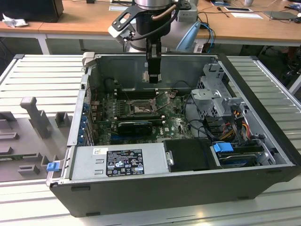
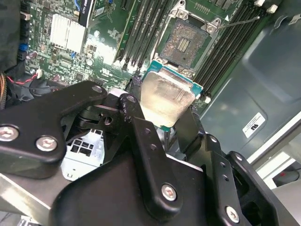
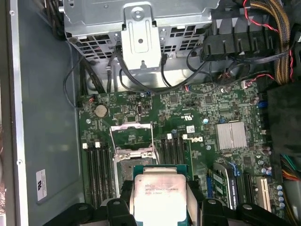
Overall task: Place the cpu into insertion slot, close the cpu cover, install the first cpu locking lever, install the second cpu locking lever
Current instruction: 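Place the cpu into insertion slot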
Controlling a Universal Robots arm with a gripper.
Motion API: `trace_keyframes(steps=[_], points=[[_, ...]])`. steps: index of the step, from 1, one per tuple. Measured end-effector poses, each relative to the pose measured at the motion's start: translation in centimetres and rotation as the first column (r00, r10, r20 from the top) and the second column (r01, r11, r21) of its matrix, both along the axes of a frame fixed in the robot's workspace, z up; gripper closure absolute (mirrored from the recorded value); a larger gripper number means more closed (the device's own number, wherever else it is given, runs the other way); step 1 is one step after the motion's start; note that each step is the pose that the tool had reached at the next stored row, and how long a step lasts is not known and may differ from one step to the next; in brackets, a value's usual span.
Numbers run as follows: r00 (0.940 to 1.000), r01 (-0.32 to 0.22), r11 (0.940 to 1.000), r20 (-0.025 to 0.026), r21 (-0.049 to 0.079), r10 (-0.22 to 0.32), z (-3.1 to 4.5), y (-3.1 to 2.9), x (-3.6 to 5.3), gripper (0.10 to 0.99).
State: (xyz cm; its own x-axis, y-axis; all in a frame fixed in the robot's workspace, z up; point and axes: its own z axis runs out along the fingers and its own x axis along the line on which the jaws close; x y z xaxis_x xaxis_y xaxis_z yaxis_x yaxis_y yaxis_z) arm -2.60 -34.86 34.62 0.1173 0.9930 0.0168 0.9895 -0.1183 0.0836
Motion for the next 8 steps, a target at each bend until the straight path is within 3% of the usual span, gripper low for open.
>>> trace_keyframes(steps=[8], points=[[0.9972,0.075,0.9972,0.0000,0.000,-0.075,-0.02,0.00,0.00,0.553]])
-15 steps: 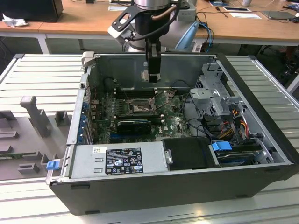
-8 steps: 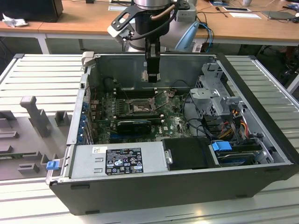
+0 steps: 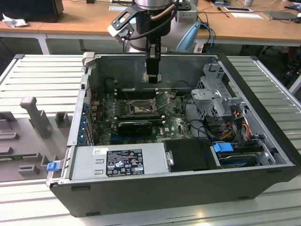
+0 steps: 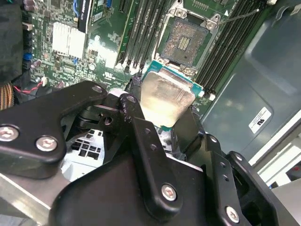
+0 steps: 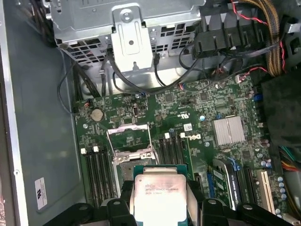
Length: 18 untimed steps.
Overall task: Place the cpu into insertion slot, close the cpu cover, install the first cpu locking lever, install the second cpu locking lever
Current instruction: 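Place the cpu into insertion slot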
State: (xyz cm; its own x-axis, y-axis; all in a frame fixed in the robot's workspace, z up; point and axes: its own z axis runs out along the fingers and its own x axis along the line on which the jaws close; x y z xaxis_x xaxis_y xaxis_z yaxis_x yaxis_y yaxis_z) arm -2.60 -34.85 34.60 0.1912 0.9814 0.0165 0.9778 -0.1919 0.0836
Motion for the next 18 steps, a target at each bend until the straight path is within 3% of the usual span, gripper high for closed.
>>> trace_keyframes(steps=[4,6,9,14,15,18], points=[[0.9992,0.039,0.9992,-0.0001,0.000,-0.039,-0.10,0.02,-0.01,0.553],[0.9996,-0.029,0.9996,-0.0001,0.000,0.029,-0.53,0.02,-0.03,0.553],[0.9922,-0.125,0.9922,-0.0001,0.000,0.125,-1.21,0.02,-0.08,0.553],[0.9911,-0.133,0.9911,-0.0023,0.000,0.133,-2.20,0.02,-0.10,0.553],[0.9911,-0.133,0.9911,-0.0035,0.000,0.133,-2.76,0.02,-0.10,0.553],[0.9909,-0.135,0.9909,-0.0036,0.000,0.135,-2.90,0.04,-0.09,0.553]])
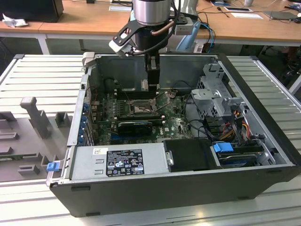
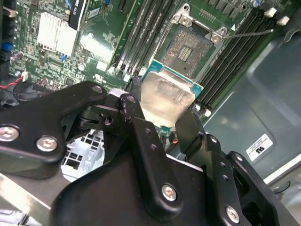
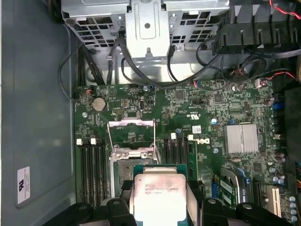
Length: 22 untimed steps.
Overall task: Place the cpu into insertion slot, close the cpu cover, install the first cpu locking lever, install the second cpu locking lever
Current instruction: 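Place the cpu into insertion slot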
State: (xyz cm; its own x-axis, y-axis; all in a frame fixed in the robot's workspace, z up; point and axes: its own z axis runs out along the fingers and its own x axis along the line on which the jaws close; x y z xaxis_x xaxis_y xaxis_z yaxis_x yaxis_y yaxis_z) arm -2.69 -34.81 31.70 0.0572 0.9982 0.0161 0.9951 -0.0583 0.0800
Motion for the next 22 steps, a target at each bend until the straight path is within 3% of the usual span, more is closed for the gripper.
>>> trace_keyframes(steps=[5,8,17,22], points=[[0.9997,-0.024,0.9997,0.0000,0.000,0.024,-0.09,0.87,-0.07,0.553],[0.9997,-0.024,0.9997,0.0000,0.000,0.024,-0.17,1.07,-0.15,0.553],[0.9989,-0.047,0.9989,0.0000,0.000,0.047,-3.18,1.76,-0.24,0.553],[0.9989,-0.046,0.9989,0.0007,0.000,0.046,-3.73,1.76,-0.28,0.553]])
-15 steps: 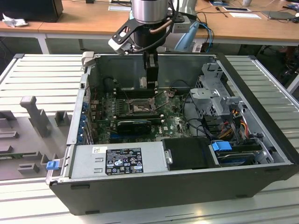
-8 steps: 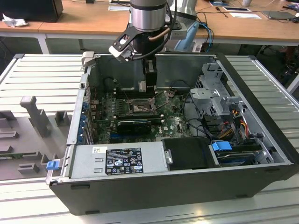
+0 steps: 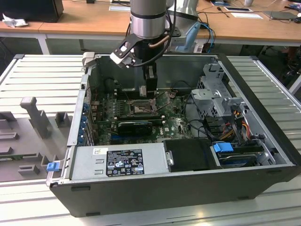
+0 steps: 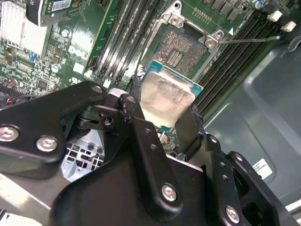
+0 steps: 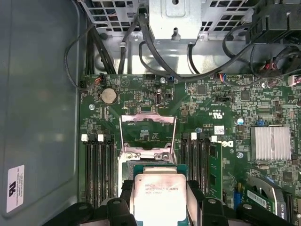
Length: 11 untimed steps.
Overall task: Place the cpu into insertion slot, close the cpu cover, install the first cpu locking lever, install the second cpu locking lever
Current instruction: 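Place the cpu into insertion slot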
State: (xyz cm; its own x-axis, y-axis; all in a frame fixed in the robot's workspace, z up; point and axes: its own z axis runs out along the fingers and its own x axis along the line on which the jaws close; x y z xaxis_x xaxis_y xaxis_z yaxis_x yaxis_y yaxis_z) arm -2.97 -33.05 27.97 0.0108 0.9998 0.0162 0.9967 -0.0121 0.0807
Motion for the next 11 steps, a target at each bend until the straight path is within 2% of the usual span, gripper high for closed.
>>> trace_keyframes(steps=[3,7,11], points=[[1.0000,0.000,1.0000,0.0001,0.000,0.000,-0.57,0.00,-0.13,0.553],[0.9999,-0.010,0.9999,0.0000,0.000,0.010,-2.12,0.09,-0.62,0.553],[0.9999,-0.014,0.9999,0.0001,0.000,0.014,-2.96,0.30,-0.70,0.553]])
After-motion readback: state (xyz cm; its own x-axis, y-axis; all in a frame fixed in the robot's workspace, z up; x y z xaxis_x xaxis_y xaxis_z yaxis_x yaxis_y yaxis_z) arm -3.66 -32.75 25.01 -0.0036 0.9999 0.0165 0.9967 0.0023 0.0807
